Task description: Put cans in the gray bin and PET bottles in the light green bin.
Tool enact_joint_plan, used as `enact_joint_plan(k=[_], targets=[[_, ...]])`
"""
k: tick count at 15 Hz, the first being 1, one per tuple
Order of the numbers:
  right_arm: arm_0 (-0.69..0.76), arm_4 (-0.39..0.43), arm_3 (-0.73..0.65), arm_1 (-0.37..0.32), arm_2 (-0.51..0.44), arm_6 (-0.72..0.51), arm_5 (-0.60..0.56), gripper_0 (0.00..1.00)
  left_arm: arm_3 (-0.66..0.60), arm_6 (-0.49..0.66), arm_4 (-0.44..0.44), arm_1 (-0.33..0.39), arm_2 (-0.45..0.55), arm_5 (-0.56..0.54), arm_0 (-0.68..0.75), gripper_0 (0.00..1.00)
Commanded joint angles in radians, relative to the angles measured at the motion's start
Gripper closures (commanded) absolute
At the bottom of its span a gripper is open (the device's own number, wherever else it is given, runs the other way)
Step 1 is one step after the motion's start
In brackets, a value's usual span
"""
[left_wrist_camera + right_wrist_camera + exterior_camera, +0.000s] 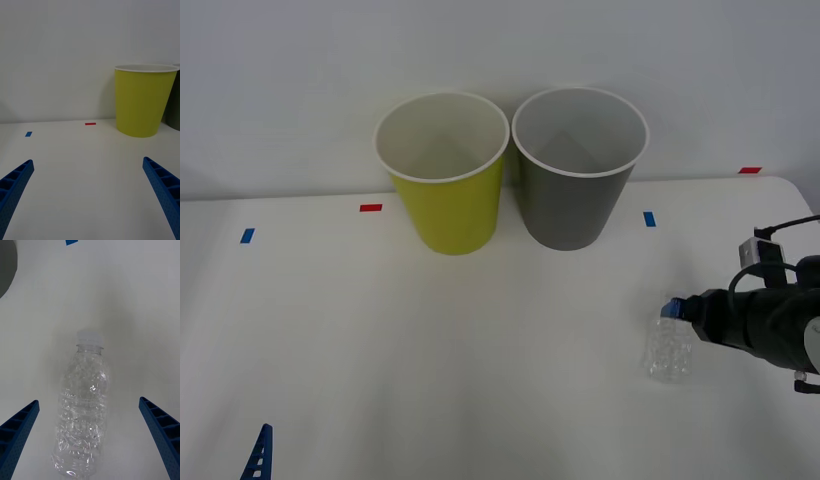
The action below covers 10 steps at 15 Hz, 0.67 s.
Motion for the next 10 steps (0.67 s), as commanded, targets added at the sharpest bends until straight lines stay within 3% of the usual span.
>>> enact_joint_plan(k=[1,10], targets=[[-0.046,-0.045,0.068,0.001,0.000,0.007,0.000,0.08,0.000,0.000,0.000,0.000,0.000,0.000,0.000,0.00],[-0.100,-0.099,0.188,-0.013,0.007,-0.008,0.000,0.08,0.000,0.000,0.000,0.000,0.000,0.000,0.000,0.00]])
